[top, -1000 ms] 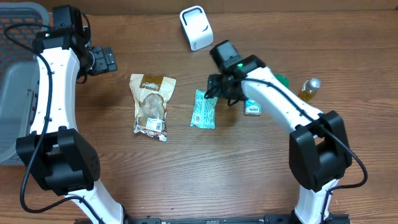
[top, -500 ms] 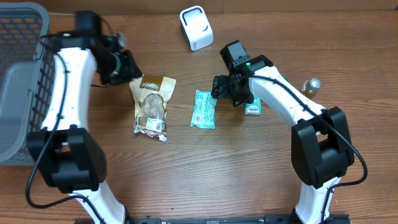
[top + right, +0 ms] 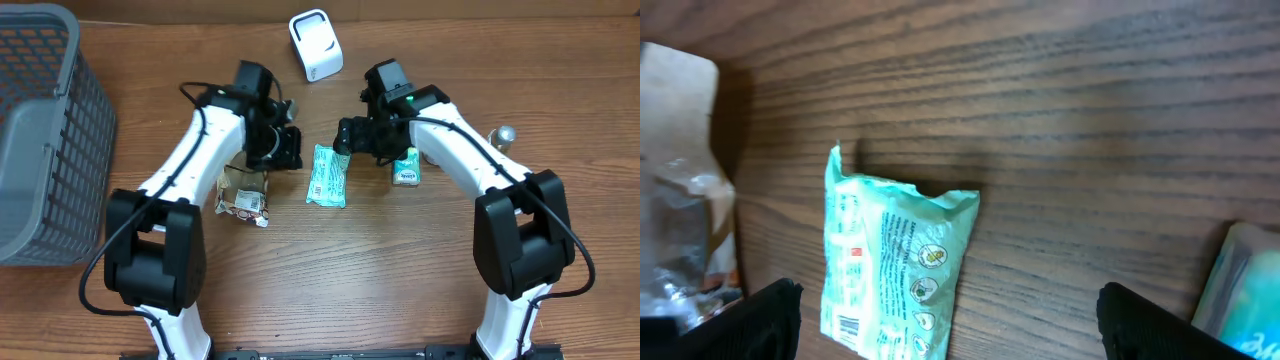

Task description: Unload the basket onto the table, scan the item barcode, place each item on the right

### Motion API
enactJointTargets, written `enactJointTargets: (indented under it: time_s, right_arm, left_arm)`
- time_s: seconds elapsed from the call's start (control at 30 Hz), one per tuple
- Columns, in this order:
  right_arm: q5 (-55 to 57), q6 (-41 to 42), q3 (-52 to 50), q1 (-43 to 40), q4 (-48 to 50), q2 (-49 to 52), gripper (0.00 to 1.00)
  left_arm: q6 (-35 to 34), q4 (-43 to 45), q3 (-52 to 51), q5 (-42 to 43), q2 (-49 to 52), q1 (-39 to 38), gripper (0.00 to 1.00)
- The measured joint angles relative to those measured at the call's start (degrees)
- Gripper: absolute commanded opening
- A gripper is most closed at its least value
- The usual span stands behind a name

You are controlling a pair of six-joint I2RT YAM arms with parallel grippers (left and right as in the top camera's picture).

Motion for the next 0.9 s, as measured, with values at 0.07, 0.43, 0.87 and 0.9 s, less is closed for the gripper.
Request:
enactJointTargets:
  time_s: [0.07,0.43,0.87,0.9]
  right_arm:
    - [-2.43,-1.46,0.00,-1.11,0.39,0.00,0.91]
    - [-7.96,-5.22,0.00,-3.15,1.16,1.73,0.93]
    - [-11.32,-6.67,0.00,-3.15,3.76,7.54,0.93]
    - [-11.41,-6.67,0.00,-3.13,3.80,7.54,0.93]
  left_arm:
    - [-0.98,2.08,-1.22,-0.02,0.00,-1.25,0.07]
    - [-8.20,10.40,-6.54,-1.97,0.00,-4.66,0.05]
    - [-11.56,13.40,-10.69,-4.17,0.00,-4.79,0.04]
    - [-11.61,13.62,-10.95,-4.20,0.00,-4.81,0.04]
